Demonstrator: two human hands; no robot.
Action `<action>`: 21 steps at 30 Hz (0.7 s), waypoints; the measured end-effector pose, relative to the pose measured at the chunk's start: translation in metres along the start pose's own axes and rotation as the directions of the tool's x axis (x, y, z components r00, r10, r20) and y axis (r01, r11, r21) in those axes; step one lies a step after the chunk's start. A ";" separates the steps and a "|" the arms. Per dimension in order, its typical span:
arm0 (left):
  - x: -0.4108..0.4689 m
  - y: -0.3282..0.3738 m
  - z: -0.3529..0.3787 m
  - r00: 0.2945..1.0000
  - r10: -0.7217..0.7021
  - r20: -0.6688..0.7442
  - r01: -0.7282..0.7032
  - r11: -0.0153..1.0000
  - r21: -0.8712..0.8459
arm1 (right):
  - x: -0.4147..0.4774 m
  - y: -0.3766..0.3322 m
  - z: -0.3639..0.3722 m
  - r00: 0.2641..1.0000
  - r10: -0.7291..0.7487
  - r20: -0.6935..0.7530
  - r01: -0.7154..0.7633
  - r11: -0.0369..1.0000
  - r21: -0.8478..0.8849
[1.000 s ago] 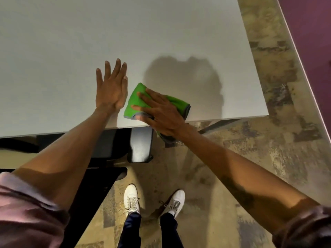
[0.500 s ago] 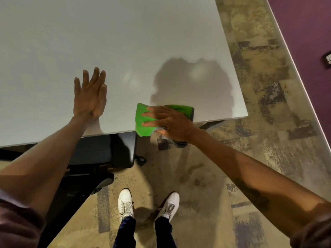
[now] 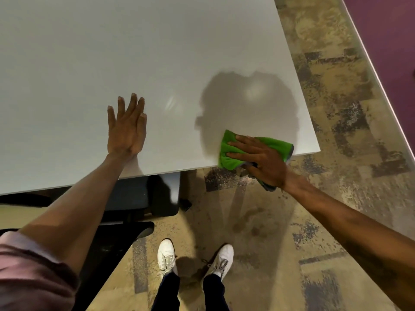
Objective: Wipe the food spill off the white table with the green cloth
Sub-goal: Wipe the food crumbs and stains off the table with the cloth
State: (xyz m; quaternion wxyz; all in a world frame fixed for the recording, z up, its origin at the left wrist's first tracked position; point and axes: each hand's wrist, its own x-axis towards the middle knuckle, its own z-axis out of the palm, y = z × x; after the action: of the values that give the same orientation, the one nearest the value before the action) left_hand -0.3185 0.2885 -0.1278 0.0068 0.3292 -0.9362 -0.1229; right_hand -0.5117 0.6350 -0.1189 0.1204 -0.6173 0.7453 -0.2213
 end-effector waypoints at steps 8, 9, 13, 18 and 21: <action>0.002 -0.001 0.001 1.000 0.008 0.001 -0.008 0.999 -0.033 | 0.061 -0.080 0.053 0.985 -0.170 0.012 0.171 0.985 -0.021; 0.002 -0.001 0.001 1.000 0.009 -0.002 -0.010 0.999 -0.033 | 0.069 -0.089 0.060 0.981 -0.191 0.028 0.192 0.981 -0.026; 0.001 -0.001 0.003 1.000 0.013 -0.015 -0.013 0.999 -0.037 | 0.084 -0.102 0.075 0.975 -0.220 -0.001 0.220 0.975 0.014; 0.001 -0.001 0.006 0.999 0.028 -0.034 -0.029 0.999 -0.026 | 0.081 -0.102 0.084 0.973 -0.230 -0.035 0.226 0.970 -0.088; -0.003 -0.002 0.008 0.999 0.035 -0.032 -0.036 0.999 -0.038 | 0.079 -0.101 0.085 0.975 -0.220 -0.021 0.214 0.966 -0.142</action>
State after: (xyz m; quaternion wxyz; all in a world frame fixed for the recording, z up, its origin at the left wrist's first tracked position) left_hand -0.3159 0.2906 -0.1354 0.0298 0.3142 -0.9391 -0.1357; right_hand -0.4024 0.5284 -0.1376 0.0386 -0.6979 0.6889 -0.1919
